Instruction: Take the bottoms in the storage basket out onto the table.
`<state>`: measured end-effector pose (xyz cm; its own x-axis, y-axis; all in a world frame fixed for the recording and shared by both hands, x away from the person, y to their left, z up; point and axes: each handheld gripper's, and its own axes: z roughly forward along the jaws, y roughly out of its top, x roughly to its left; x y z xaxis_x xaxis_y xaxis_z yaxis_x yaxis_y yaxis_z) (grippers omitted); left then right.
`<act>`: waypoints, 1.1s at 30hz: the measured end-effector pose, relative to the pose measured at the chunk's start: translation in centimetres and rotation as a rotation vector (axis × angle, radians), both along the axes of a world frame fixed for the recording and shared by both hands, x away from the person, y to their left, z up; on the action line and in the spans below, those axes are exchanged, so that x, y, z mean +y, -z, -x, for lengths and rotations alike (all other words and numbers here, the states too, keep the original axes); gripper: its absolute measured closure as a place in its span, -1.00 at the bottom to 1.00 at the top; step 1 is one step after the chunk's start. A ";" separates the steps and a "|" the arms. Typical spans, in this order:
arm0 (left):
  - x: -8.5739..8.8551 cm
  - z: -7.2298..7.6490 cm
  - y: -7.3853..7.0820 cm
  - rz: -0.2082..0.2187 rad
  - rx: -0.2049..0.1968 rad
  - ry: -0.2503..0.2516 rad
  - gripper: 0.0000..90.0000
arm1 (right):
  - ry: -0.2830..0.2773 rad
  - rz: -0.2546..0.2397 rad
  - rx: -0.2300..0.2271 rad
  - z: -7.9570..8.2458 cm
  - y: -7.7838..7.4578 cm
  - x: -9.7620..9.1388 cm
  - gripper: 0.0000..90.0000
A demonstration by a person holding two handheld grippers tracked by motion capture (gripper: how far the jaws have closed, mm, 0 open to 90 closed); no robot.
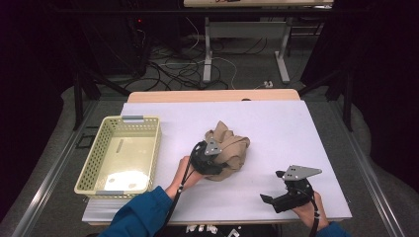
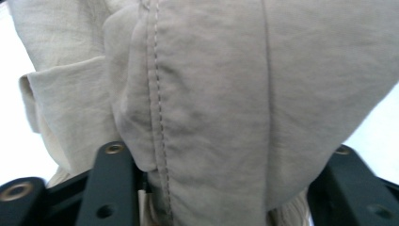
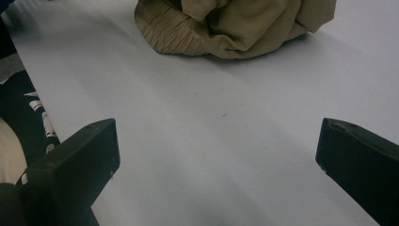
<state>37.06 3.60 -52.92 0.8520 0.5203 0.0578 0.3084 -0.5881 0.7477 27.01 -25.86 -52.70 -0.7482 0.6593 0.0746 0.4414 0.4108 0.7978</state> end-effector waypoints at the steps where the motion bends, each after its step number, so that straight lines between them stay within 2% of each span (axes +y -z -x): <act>1: 0.1 0.0 -0.1 0.009 -0.012 -0.019 -0.03 | -0.001 0.001 -0.003 0.0 0.0 0.0 -1.00; 4: 0.3 0.0 -0.3 0.002 -0.003 -0.010 -0.10 | 0.001 0.000 -0.005 0.0 0.0 0.0 -1.00; 5: 0.3 0.1 -0.3 0.010 -0.011 -0.023 -0.19 | -0.002 0.000 -0.007 0.0 0.0 0.0 -1.00; 8: 0.4 0.1 -0.5 0.005 -0.017 -0.030 -0.27 | -0.004 -0.001 -0.005 0.0 0.0 -0.1 -1.00; 9: 0.5 0.2 -0.6 -0.002 -0.007 -0.027 -0.31 | -0.003 -0.001 -0.006 0.0 0.0 0.0 -1.00; 14: 0.7 0.3 -0.8 0.000 -0.021 -0.050 -0.54 | -0.010 -0.001 -0.007 0.0 0.0 -0.1 -1.00; 16: 0.9 0.4 -1.0 -0.008 -0.004 -0.049 -0.61 | -0.010 -0.001 -0.007 0.0 0.0 -0.1 -1.00; 21: 1.2 0.5 -1.2 -0.008 -0.001 -0.052 -0.74 | -0.006 0.000 -0.004 0.0 0.0 -0.1 -1.00; 23: 1.4 0.7 -1.5 -0.029 0.014 -0.052 -0.82 | -0.006 -0.001 -0.004 0.0 0.0 -0.1 -1.00; 25: 1.4 0.8 -1.4 -0.021 0.005 -0.063 -0.90 | -0.005 0.000 -0.004 0.0 0.0 -0.1 -1.00; 27: 1.5 0.8 -1.6 -0.035 0.010 -0.057 -0.97 | -0.006 -0.001 -0.003 0.0 0.0 -0.1 -1.00; 32: 1.9 1.2 -2.1 -0.030 0.004 -0.051 -1.00 | -0.002 0.001 -0.005 0.0 0.0 -0.1 -1.00; 33: 2.1 1.3 -2.2 -0.039 0.014 -0.043 -1.00 | -0.005 0.001 -0.005 0.0 -0.1 -0.1 -1.00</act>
